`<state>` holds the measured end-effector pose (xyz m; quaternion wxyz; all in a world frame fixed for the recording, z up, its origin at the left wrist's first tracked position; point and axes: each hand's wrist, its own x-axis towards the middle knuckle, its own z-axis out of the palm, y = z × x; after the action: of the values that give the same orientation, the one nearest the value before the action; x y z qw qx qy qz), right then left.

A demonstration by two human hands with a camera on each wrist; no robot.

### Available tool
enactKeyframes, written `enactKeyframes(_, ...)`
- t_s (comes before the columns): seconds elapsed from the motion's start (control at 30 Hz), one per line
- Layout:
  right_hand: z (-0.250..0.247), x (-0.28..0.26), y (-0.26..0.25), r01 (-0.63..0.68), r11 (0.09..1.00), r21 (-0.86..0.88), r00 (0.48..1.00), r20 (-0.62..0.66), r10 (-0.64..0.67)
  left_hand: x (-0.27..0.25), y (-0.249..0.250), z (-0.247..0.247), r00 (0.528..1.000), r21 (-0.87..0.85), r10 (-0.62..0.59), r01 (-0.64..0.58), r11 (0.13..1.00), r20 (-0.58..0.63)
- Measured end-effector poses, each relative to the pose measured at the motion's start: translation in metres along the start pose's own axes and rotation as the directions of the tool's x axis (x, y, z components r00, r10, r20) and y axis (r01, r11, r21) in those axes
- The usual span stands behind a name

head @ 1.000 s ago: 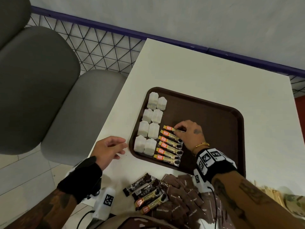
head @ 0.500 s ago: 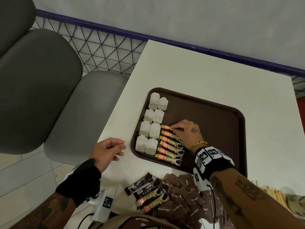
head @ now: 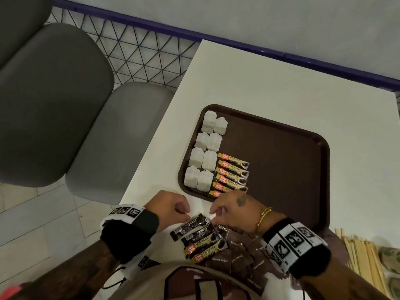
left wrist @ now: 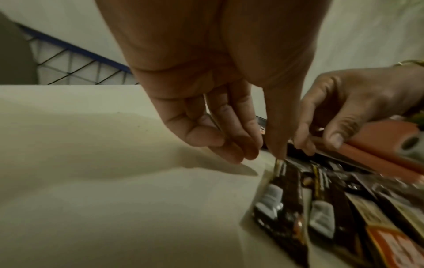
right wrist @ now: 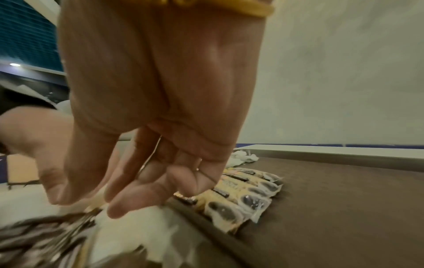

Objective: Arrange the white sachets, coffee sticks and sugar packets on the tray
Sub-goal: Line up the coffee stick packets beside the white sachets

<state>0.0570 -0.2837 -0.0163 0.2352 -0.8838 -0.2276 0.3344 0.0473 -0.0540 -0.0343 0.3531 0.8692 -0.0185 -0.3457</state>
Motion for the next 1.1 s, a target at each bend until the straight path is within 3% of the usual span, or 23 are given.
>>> enactKeyframes(0.13, 0.017, -0.001, -0.008, 0.028, 0.969, -0.244, 0.996, 0.086, -0.007, -0.003, 0.012, 0.011, 0.994, 0.384, 0.018, -0.057, 0.922, 0.105)
enactKeyframes(0.27, 0.03, -0.002, -0.005, 0.033, 0.976, -0.217, 0.998, 0.058, -0.021, -0.003, 0.012, 0.018, 0.995, 0.477, 0.028, -0.072, 0.876, 0.098)
enactKeyframes(0.43, 0.029, -0.005, 0.005, 0.039, 0.996, -0.082, 0.997, -0.069, -0.044, -0.002, 0.003, 0.011, 0.997, 0.297, 0.035, -0.053, 0.953, 0.064)
enactKeyframes(0.5, 0.025, -0.007, 0.012, 0.058, 0.998, 0.008, 0.993, -0.105, -0.057, -0.004, -0.001, 0.005, 0.999, 0.145, 0.026, -0.03, 0.989, 0.03)
enactKeyframes(0.6, 0.018, -0.013, 0.019, 0.132, 0.981, 0.144, 0.954, -0.285, -0.087, -0.005, -0.002, -0.004, 0.998, -0.081, 0.006, -0.001, 0.997, 0.055)
enactKeyframes(0.67, 0.015, -0.016, 0.018, 0.193, 0.976, 0.098, 0.882, -0.453, -0.128, -0.005, 0.004, -0.01, 0.994, -0.264, 0.025, 0.004, 0.964, 0.106)
enactKeyframes(0.73, 0.013, -0.021, 0.015, 0.229, 0.972, -0.051, 0.777, -0.592, -0.214, -0.003, 0.014, -0.015, 0.992, -0.402, 0.037, 0.015, 0.915, 0.119)
enactKeyframes(0.83, 0.007, -0.027, 0.012, 0.242, 0.944, -0.225, 0.639, -0.695, -0.33, 0.0, 0.03, -0.021, 0.97, -0.568, 0.025, 0.12, 0.814, 0.242)
enactKeyframes(0.9, 0.004, -0.029, 0.014, 0.235, 0.927, -0.291, 0.579, -0.724, -0.374, 0.002, 0.035, -0.024, 0.953, -0.645, 0.037, 0.175, 0.744, 0.3)
enactKeyframes(0.93, 0.003, -0.029, 0.015, 0.22, 0.925, -0.309, 0.575, -0.725, -0.379, 0.003, 0.036, -0.025, 0.956, -0.667, 0.051, 0.163, 0.727, 0.289)
enactKeyframes(1.0, 0.004, -0.03, 0.016, 0.194, 0.94, -0.281, 0.615, -0.712, -0.34, 0.005, 0.04, -0.026, 0.973, -0.674, 0.072, 0.098, 0.732, 0.219)
enactKeyframes(1.1, 0.0, -0.035, 0.011, 0.22, 0.975, -0.013, 0.708, -0.686, -0.169, 0.009, 0.048, -0.025, 0.995, -0.609, 0.052, 0.01, 0.793, 0.084)
